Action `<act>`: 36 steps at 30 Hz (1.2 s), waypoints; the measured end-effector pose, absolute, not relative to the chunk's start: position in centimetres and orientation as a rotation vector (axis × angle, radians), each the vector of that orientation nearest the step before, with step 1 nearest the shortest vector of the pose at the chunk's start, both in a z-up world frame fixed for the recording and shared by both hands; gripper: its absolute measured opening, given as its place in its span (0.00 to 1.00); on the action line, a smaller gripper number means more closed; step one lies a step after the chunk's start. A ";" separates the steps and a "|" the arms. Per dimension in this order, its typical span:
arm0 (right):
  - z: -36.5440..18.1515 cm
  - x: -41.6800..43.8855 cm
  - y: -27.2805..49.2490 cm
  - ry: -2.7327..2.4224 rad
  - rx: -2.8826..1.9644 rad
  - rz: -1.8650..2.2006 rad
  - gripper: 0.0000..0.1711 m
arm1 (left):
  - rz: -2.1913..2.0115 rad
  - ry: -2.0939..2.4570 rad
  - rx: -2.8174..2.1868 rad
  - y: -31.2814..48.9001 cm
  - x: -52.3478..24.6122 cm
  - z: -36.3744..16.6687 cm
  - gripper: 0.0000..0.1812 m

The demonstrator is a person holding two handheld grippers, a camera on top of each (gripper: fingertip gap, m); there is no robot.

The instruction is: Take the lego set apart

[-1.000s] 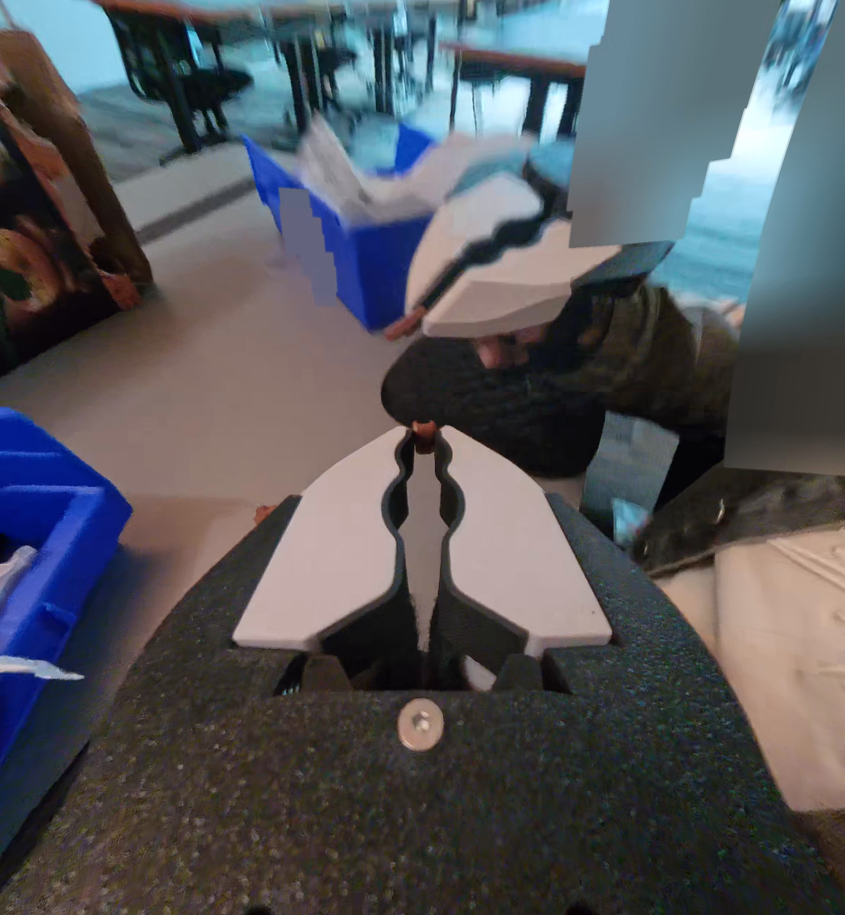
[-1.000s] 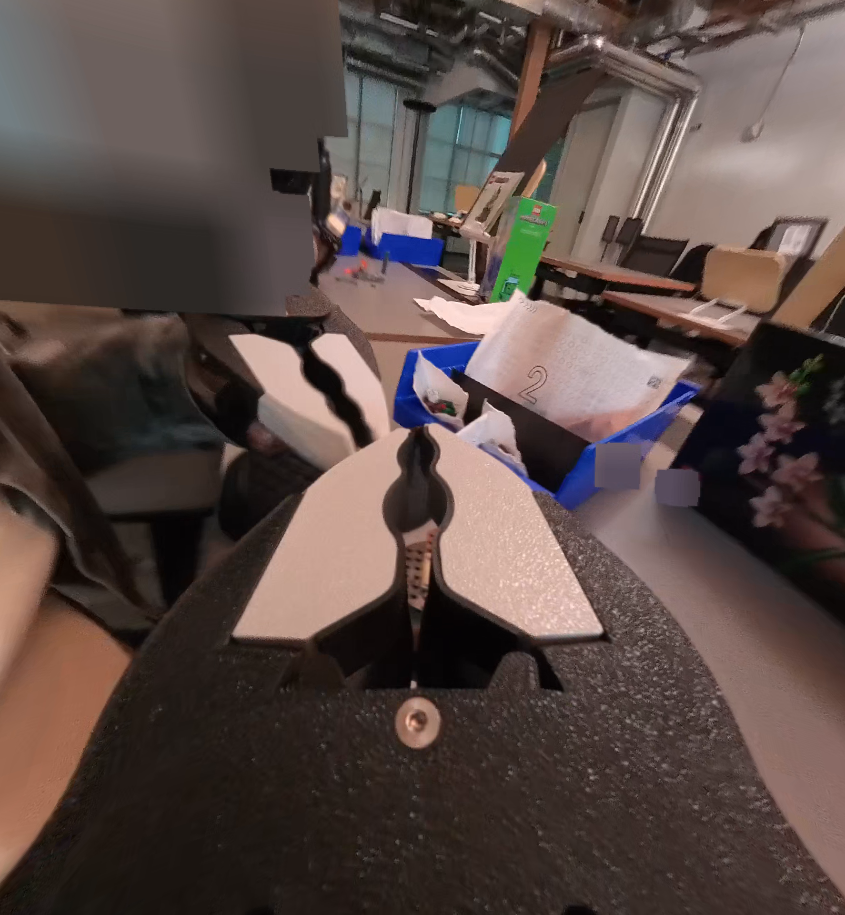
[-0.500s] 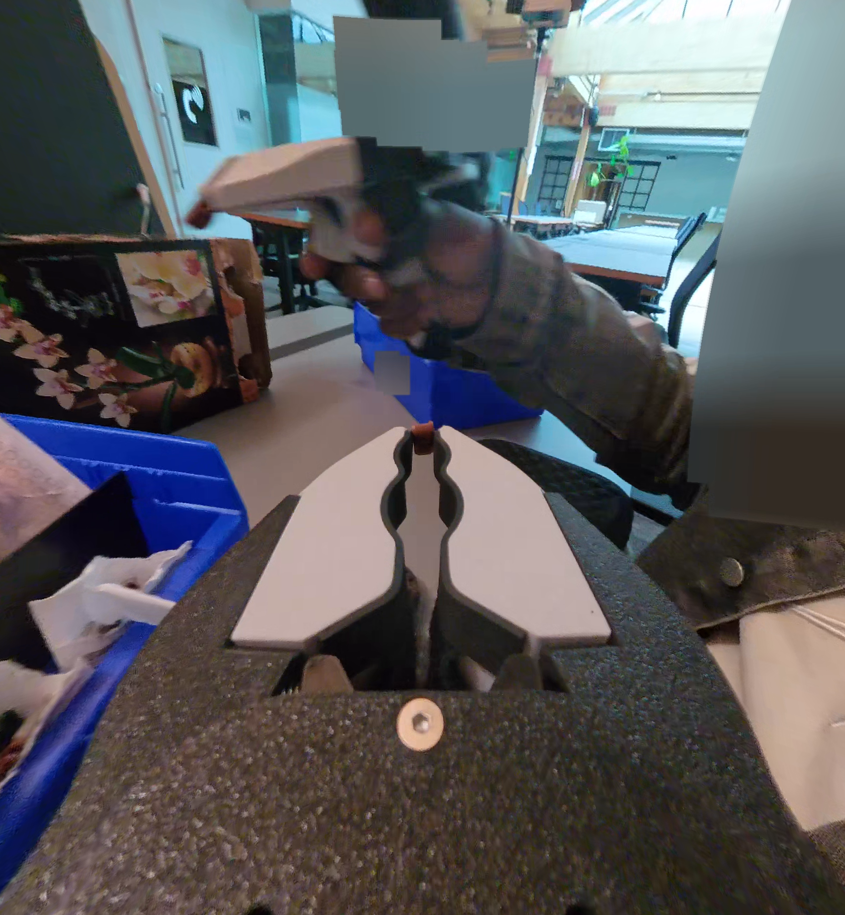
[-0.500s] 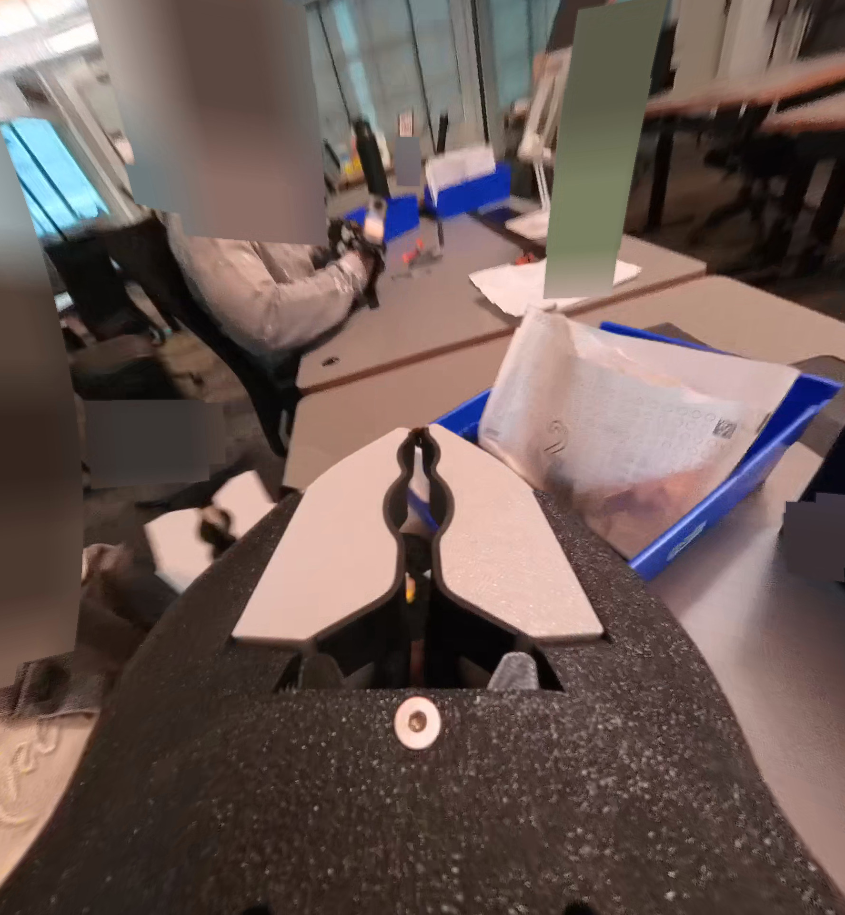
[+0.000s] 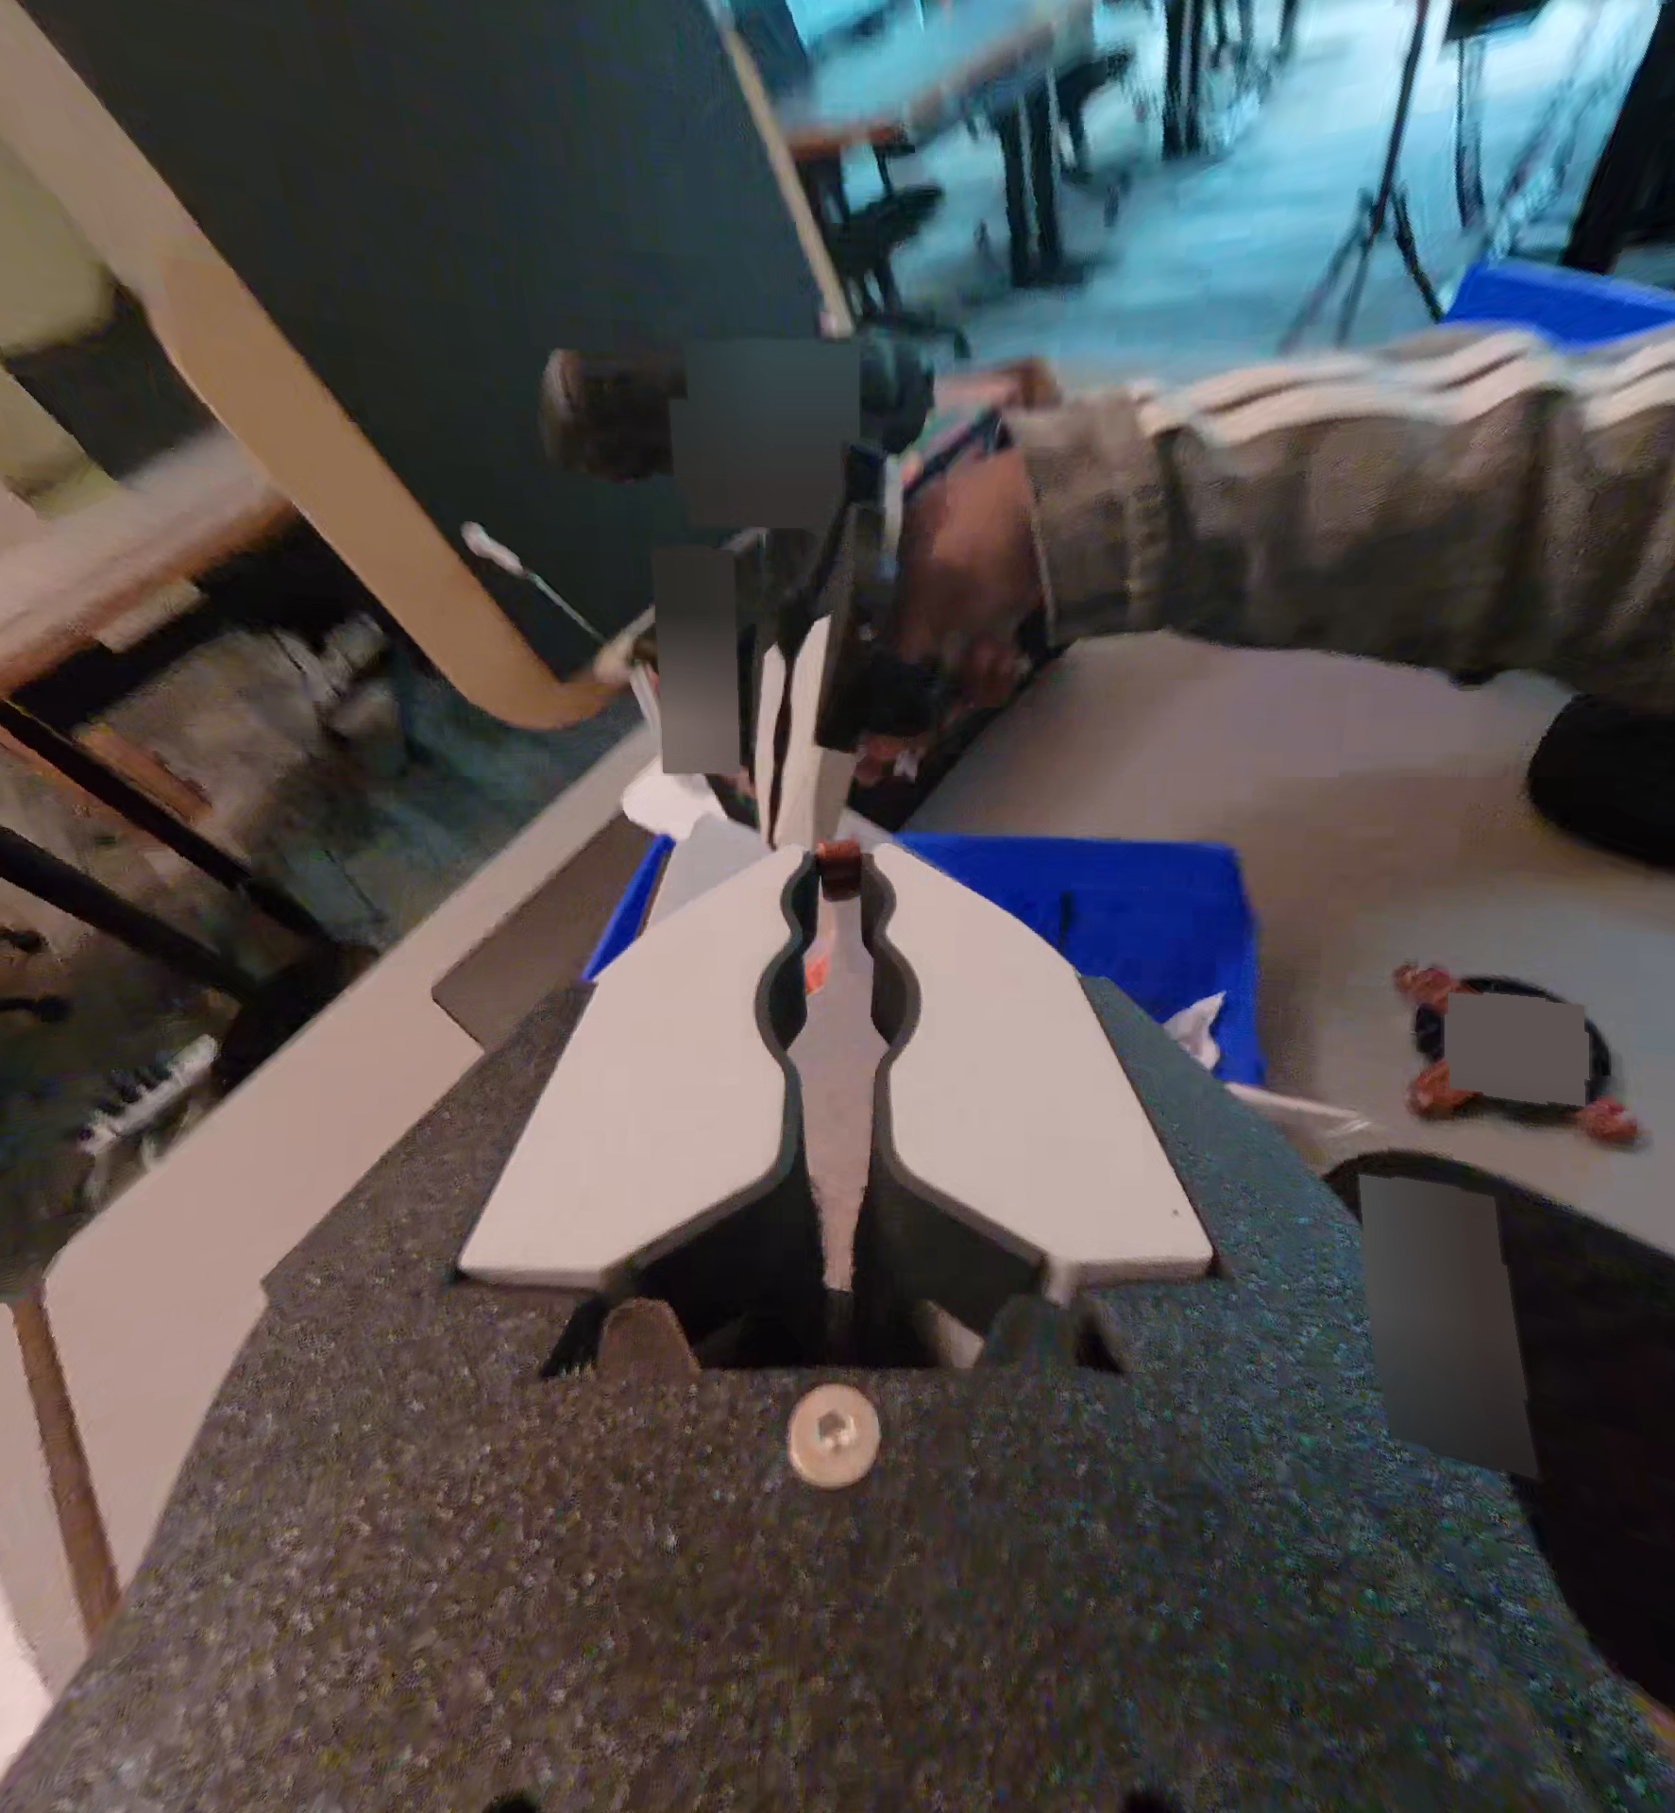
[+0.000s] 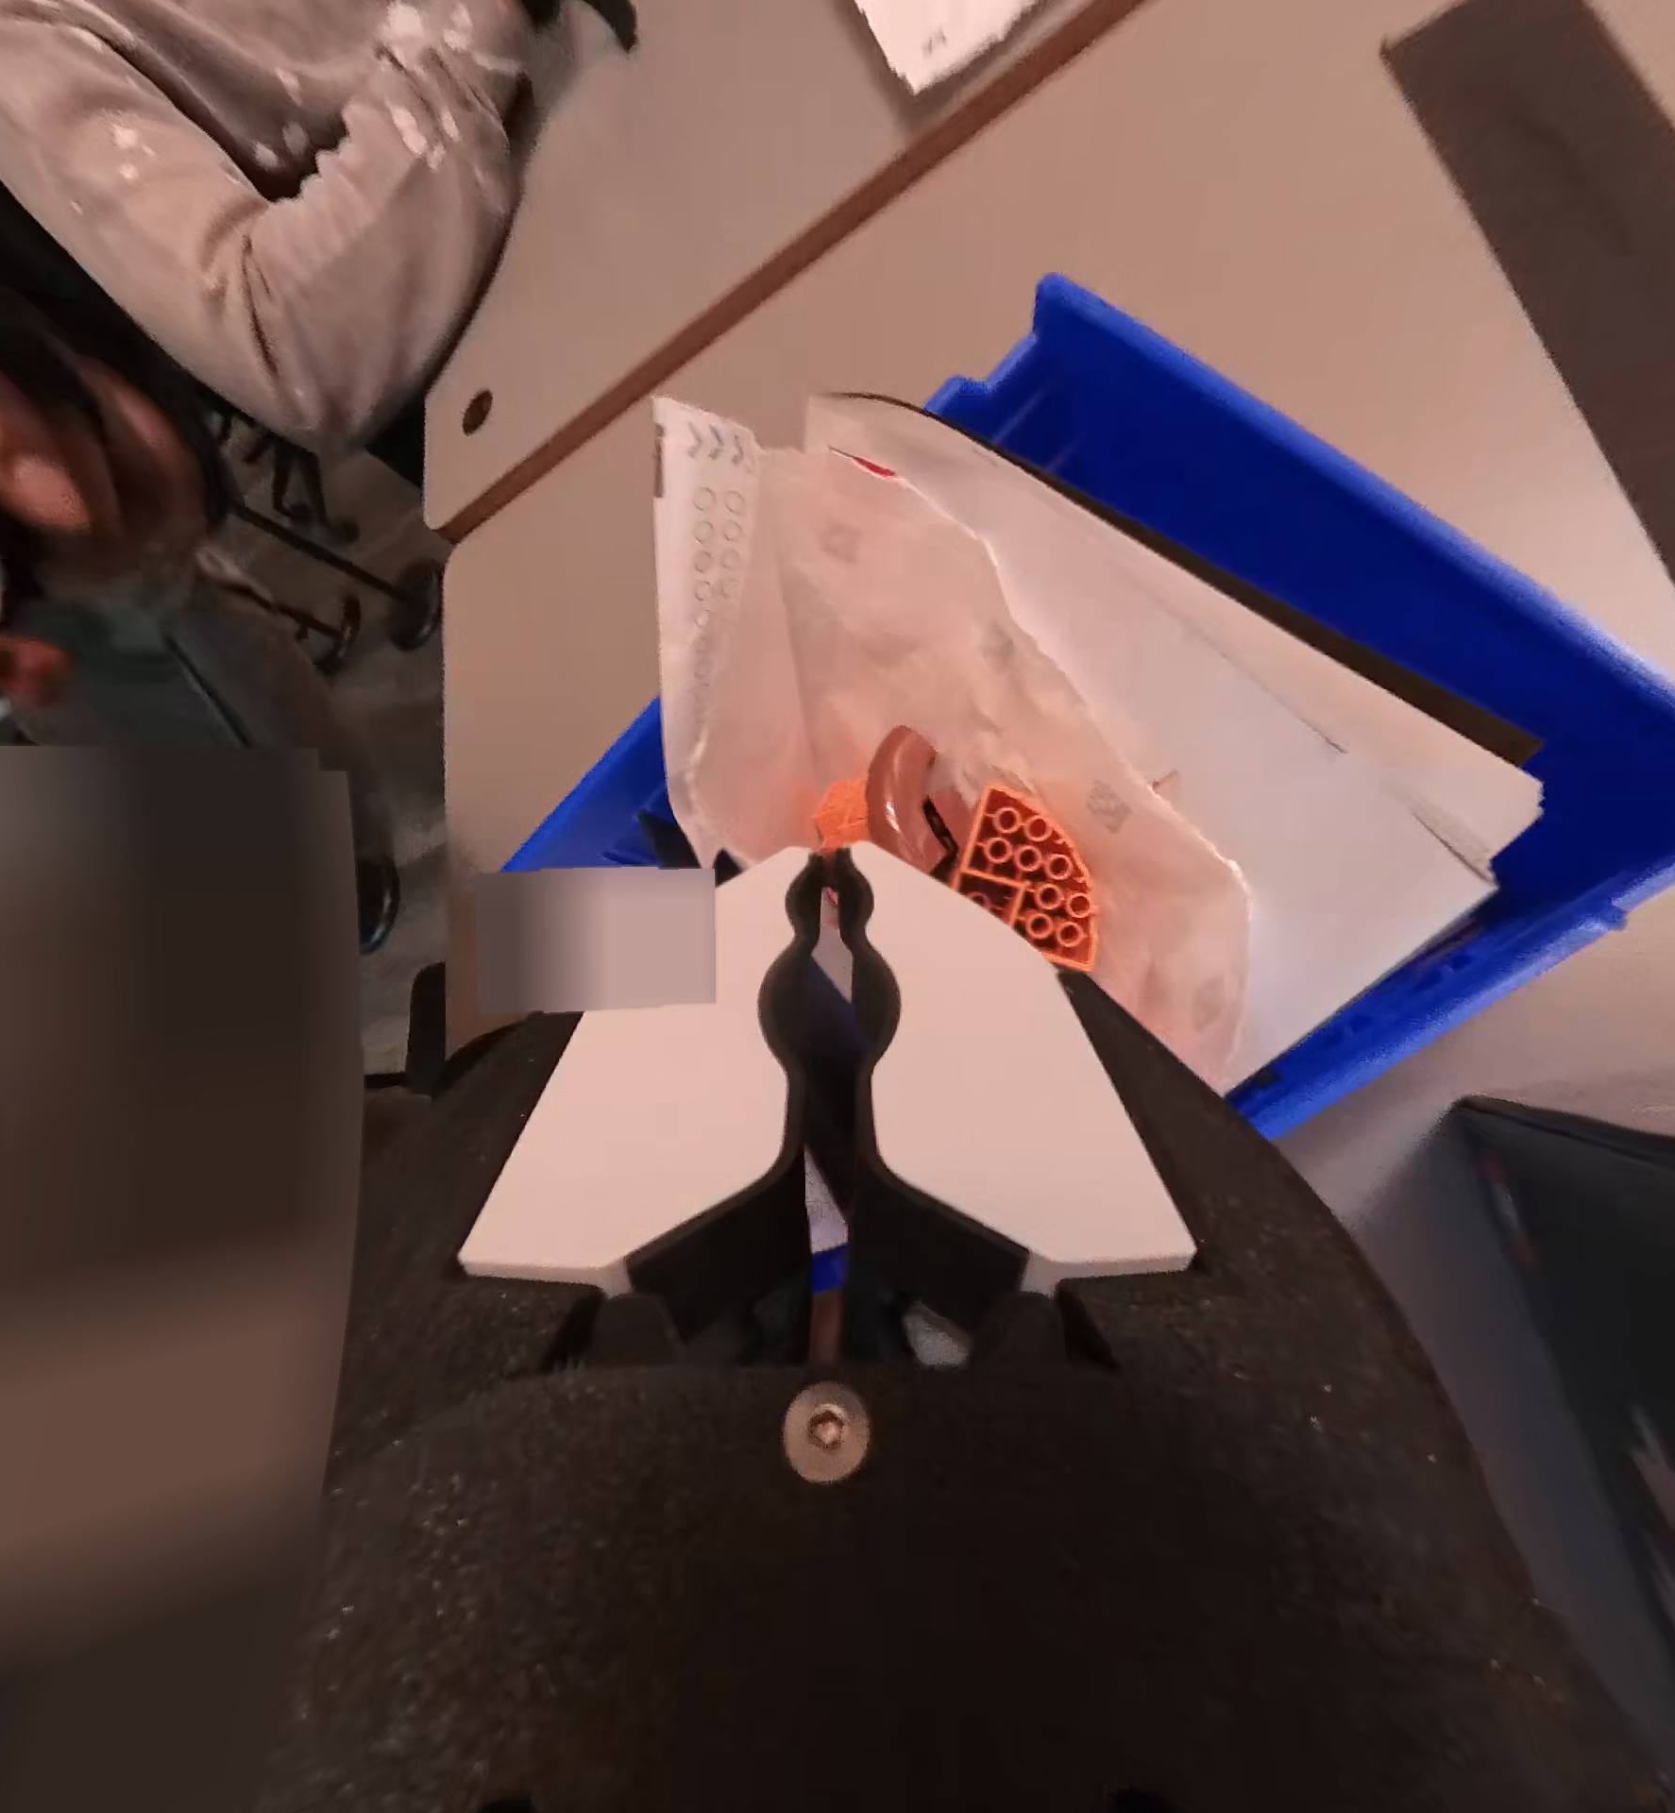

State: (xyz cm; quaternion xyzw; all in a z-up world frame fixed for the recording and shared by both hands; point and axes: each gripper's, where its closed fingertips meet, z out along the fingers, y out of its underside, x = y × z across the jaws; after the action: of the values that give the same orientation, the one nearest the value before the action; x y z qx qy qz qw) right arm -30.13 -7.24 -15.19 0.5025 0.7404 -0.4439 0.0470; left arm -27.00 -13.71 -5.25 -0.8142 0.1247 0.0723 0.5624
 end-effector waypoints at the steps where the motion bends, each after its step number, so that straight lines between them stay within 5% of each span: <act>1: -15.7 -30.4 -7.0 2.263 1.549 -1.322 0.01 | 0.132 0.301 -1.990 -12.4 -28.3 -6.0 0.04; 4: -16.5 -30.5 -6.7 2.301 1.529 -1.247 0.02 | 0.012 0.344 -2.292 -9.7 -31.4 -10.4 0.04; 7: -16.4 -30.2 -6.6 2.350 1.477 -1.234 0.16 | -0.143 0.403 -2.491 -8.8 -32.0 -14.0 0.04; 10: -16.4 -29.8 -6.6 2.393 1.433 -1.229 0.19 | -0.269 0.450 -2.549 -8.4 -31.3 -15.3 0.04; 27: -14.0 -28.6 -9.7 2.441 0.978 -1.554 0.40 | -0.591 0.307 -2.455 -9.4 -32.6 -15.2 0.26; 36: -13.7 -28.8 -10.0 2.534 0.876 -1.676 0.47 | -0.579 0.296 -2.414 -8.7 -33.0 -15.0 0.21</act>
State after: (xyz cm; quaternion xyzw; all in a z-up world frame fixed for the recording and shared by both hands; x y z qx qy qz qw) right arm -28.84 -10.02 -13.70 0.2771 0.8014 -0.5300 -0.0099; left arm -32.98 -8.67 -15.02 -0.9163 0.1125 -0.2197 0.3155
